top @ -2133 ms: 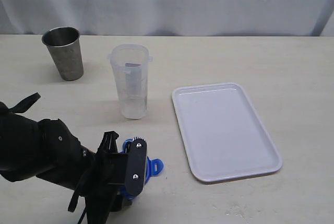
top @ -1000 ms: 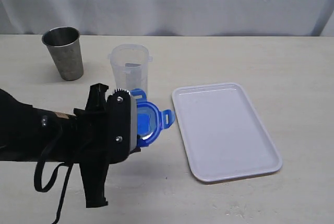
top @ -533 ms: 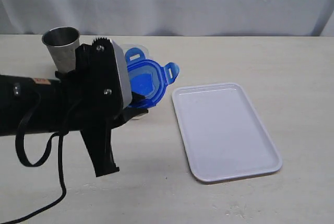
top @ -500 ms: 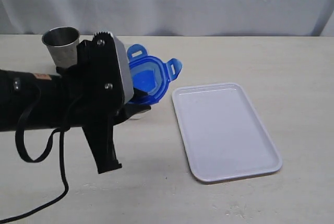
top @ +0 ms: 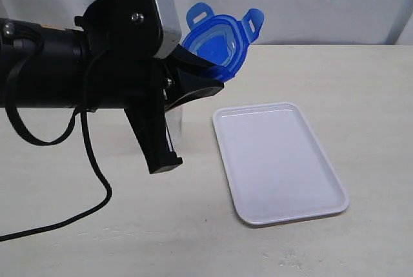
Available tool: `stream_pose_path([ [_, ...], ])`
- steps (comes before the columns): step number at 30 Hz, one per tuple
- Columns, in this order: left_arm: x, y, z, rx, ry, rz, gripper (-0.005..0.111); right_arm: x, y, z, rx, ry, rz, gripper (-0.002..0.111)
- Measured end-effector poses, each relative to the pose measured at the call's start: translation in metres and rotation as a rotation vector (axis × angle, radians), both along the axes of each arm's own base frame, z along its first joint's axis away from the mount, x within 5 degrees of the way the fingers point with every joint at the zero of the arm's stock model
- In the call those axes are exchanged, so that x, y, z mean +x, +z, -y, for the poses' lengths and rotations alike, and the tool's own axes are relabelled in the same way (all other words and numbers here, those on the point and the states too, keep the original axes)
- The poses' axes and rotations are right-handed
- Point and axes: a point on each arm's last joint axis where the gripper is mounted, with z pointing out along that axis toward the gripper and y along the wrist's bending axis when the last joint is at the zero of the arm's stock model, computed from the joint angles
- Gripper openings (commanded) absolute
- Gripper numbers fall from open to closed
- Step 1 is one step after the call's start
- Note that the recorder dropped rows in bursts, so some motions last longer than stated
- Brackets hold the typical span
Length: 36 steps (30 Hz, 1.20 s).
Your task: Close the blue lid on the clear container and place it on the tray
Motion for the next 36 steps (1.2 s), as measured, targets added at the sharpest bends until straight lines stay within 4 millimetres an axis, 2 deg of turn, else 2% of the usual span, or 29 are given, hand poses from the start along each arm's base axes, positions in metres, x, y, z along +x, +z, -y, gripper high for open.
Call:
stream_pose_path([
  [5,0.001,0.001,-0.003,-0.038,0.0,-0.045,0.0,0.0,0.0,0.0,0.0,0.0,0.0,0.004],
  [8,0.01,0.011,-0.008,-0.149,0.018,-0.101,0.0,0.0,0.0,0.0,0.0,0.0,0.0,0.004],
  [14,0.026,0.036,-0.015,-0.365,-0.06,-0.17,0.0,0.0,0.0,0.0,0.0,0.0,0.0,0.004],
  [17,0.033,0.039,-0.017,-0.455,-0.119,-0.235,0.0,0.0,0.0,0.0,0.0,0.0,0.0,0.004],
  [19,0.045,0.035,-0.02,-0.544,-0.135,-0.318,0.0,0.0,0.0,0.0,0.0,0.0,0.0,0.004],
  [22,0.073,0.006,-0.027,-0.609,-0.112,-0.458,0.0,0.0,0.0,0.0,0.0,0.0,0.0,0.004],
  [24,0.089,-0.006,-0.029,-0.633,-0.102,-0.52,0.0,0.0,0.0,0.0,0.0,0.0,0.0,0.004],
  [26,0.103,-0.007,-0.027,-0.668,-0.104,-0.576,0.0,0.0,0.0,0.0,0.0,0.0,0.0,0.004],
  [30,0.127,0.006,-0.02,-0.793,-0.092,-0.775,0.0,0.0,0.0,0.0,0.0,0.0,0.0,0.004],
  [32,0.139,0.0,-0.023,-0.847,-0.034,-0.887,0.0,0.0,0.0,0.0,0.0,0.0,0.0,0.004],
  [36,0.155,-0.018,-0.041,-0.895,0.064,-0.976,0.0,0.0,0.0,0.0,0.0,0.0,0.0,0.004],
])
